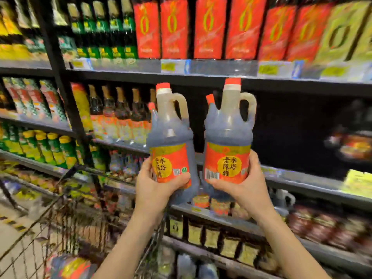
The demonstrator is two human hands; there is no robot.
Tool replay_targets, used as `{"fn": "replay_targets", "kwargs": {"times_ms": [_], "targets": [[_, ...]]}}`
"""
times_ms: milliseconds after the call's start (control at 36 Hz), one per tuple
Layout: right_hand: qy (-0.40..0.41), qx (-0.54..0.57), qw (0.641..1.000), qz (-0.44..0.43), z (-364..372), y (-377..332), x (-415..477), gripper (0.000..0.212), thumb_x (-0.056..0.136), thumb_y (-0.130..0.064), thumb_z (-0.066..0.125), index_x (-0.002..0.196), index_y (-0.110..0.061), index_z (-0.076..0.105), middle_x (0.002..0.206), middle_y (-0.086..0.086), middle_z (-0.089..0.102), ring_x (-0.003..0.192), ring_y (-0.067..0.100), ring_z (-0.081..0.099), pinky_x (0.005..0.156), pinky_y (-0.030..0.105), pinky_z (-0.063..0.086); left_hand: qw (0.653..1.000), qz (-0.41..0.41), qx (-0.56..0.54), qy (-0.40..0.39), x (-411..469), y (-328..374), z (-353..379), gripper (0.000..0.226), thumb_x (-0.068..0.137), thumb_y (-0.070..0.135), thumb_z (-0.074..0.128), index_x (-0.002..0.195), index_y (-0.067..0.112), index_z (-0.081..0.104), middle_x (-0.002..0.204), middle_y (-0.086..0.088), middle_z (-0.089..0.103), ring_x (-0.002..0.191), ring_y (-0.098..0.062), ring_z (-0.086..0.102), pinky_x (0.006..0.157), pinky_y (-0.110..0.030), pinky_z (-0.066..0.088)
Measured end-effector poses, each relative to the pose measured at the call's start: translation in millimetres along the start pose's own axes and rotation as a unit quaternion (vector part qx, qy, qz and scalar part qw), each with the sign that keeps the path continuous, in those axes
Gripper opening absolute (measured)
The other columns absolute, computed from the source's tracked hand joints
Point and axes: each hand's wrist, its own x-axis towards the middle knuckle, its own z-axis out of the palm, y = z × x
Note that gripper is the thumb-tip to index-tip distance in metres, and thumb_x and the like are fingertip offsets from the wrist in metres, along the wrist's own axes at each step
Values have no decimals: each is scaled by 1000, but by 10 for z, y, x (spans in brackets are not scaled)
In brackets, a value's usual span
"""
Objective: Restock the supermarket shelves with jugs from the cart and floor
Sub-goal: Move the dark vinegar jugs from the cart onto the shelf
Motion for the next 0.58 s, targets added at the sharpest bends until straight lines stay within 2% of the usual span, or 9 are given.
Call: {"fn": "replay_targets", "kwargs": {"times_ms": [56, 111, 222, 306, 389, 472, 583], "targets": [[25, -7, 1000, -10, -290, -27, -55, 95, 49, -25, 94, 126, -21, 39, 113, -4, 59, 100, 4, 61, 71, 13, 52, 999, 10, -11, -34, -69, 37, 289, 83, 36, 14, 92, 109, 2, 56, 93, -10, 70, 70, -11, 68, 58, -21, 53], [55, -19, 998, -20, -570, -42, -113, 96, 47, -29, 94, 125, -22, 40, 113, -2, 59, 101, 6, 62, 73, 16, 53, 998, 12, -24, -56, -133, 60, 571, 78, 36, 22, 93, 104, 7, 57, 89, -6, 71, 71, -13, 68, 58, -21, 53], [111, -38, 992, -37, -1059, -104, -249, 89, 50, -18, 89, 123, -23, 39, 110, -7, 58, 95, -6, 61, 71, 9, 50, 994, 6, -63, -95, -250, 85, 1088, 74, 35, 31, 91, 100, 16, 59, 86, 0, 72, 75, -15, 70, 59, -23, 55], [144, -59, 987, -38, -1366, -127, -336, 89, 53, -14, 90, 126, -21, 40, 111, -11, 58, 96, -8, 59, 71, 7, 50, 988, -2, -81, -135, -315, 78, 1399, 70, 41, 28, 88, 103, 18, 57, 89, 2, 72, 83, -18, 71, 61, -24, 56], [177, -80, 980, -38, -1630, -124, -390, 88, 54, -11, 89, 126, -20, 40, 110, -11, 57, 95, -9, 59, 70, 6, 49, 981, -5, -91, -171, -334, 71, 1680, 76, 45, 21, 92, 112, 11, 56, 94, -1, 72, 84, -18, 71, 62, -23, 55], [217, -102, 970, -42, -1843, -99, -409, 83, 54, -4, 88, 120, -21, 40, 106, -12, 57, 92, -12, 59, 68, 5, 48, 972, -12, -109, -206, -320, 41, 1940, 67, 50, 19, 81, 111, 9, 56, 93, -2, 72, 82, -17, 71, 62, -23, 55], [263, -119, 957, -33, -2062, 6, -405, 89, 50, -10, 93, 121, -23, 40, 108, -10, 58, 94, -7, 60, 70, 8, 50, 957, -27, -129, -257, -289, -25, 2269, 64, 50, 17, 80, 110, 9, 57, 92, -2, 72, 82, -17, 71, 62, -24, 55]]}}
